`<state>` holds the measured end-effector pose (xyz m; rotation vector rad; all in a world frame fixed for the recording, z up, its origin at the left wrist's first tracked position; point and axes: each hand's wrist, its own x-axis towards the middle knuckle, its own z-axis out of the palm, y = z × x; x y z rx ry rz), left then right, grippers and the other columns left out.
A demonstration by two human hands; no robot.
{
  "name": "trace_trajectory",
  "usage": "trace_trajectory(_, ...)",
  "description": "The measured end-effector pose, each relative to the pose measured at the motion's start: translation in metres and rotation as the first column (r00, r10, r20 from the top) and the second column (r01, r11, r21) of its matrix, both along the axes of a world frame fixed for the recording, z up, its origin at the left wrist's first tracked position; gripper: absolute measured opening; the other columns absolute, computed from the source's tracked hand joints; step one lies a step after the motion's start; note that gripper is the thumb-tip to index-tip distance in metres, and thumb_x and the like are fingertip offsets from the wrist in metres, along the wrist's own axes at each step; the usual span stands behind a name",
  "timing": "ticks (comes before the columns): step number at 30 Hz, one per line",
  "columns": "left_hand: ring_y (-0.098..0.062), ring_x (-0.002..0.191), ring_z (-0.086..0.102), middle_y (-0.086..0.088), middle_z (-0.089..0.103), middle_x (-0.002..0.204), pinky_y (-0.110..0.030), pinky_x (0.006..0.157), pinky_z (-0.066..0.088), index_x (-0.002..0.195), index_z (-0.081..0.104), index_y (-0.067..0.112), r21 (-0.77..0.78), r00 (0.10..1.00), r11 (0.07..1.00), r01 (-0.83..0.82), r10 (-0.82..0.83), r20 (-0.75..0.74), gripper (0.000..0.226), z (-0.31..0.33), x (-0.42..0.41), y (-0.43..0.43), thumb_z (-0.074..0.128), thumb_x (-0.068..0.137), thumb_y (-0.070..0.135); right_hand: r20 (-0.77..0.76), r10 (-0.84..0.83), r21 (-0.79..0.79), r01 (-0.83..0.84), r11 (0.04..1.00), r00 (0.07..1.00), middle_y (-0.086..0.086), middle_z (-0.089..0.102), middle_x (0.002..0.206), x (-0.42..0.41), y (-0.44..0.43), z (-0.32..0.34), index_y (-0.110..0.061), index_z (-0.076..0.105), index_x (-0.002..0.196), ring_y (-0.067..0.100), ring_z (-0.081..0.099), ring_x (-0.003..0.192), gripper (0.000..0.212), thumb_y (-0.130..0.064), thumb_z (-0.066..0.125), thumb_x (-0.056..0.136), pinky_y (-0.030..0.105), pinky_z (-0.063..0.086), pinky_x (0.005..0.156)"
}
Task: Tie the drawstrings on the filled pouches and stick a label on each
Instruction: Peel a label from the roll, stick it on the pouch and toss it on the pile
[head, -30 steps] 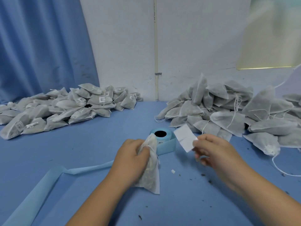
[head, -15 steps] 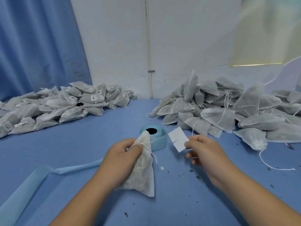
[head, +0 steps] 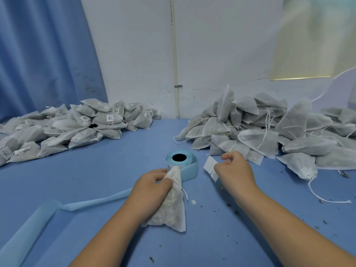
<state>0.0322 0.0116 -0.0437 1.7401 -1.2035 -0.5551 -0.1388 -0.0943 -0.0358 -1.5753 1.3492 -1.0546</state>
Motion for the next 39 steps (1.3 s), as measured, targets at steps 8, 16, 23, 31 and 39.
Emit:
trace_trajectory(8,-0.009,0.059,0.049,0.006,0.054,0.066,-0.026,0.061,0.04,0.079,0.064,0.005,0.034,0.999,0.999,0.033,-0.033,0.012,0.02,-0.004,0.006,-0.003,0.053,0.087,0.02,-0.165,0.078,-0.118,-0.098,0.988,0.983,-0.001,0.056,0.102,0.035,0.004,-0.005,-0.015,0.049,0.119,0.012,0.053,0.086,0.039,-0.009,0.056,0.082,0.024,0.037,0.066)
trace_trajectory(16,-0.013,0.057,0.039,-0.002,0.041,0.063,-0.026,0.056,0.032,0.065,0.051,0.011,0.04,0.988,0.999,-0.011,0.016,-0.155,0.024,-0.003,0.014,-0.004,0.056,0.087,0.02,-0.225,0.131,-0.181,-0.174,0.968,0.966,-0.01,0.05,0.093,0.046,0.006,-0.012,-0.018,0.048,0.118,0.01,0.051,0.087,0.042,-0.006,0.058,0.08,0.014,0.033,0.063)
trace_trajectory(23,-0.013,0.054,0.038,0.0,0.04,0.06,-0.021,0.046,0.03,0.061,0.048,0.018,0.037,0.98,0.999,-0.006,0.013,-0.2,0.026,-0.004,0.013,-0.003,0.057,0.086,0.019,-0.224,0.146,-0.188,-0.19,0.964,0.964,-0.008,0.052,0.093,0.056,0.004,-0.014,-0.017,0.048,0.121,0.009,0.051,0.086,0.044,-0.004,0.057,0.08,0.016,0.034,0.064)
trace_trajectory(31,-0.014,0.057,0.039,-0.001,0.042,0.062,-0.027,0.057,0.032,0.064,0.051,0.018,0.064,0.986,0.998,-0.016,0.027,-0.166,0.022,-0.003,0.014,-0.003,0.055,0.085,0.019,-0.243,0.14,-0.188,-0.189,0.964,0.96,-0.004,0.059,0.099,0.066,0.003,-0.014,-0.017,0.049,0.128,0.01,0.053,0.091,0.046,-0.007,0.056,0.083,0.02,0.035,0.071)
trace_trajectory(39,-0.012,0.048,0.031,0.006,0.033,0.052,-0.024,0.044,0.025,0.051,0.035,0.022,0.08,0.991,0.996,-0.042,0.052,-0.126,0.04,-0.003,0.012,-0.004,0.055,0.084,0.019,-0.257,0.118,-0.258,-0.186,0.948,0.959,-0.004,0.068,0.088,0.061,0.006,-0.014,-0.014,0.055,0.128,0.015,0.058,0.092,0.046,-0.002,0.049,0.085,0.024,0.042,0.075)
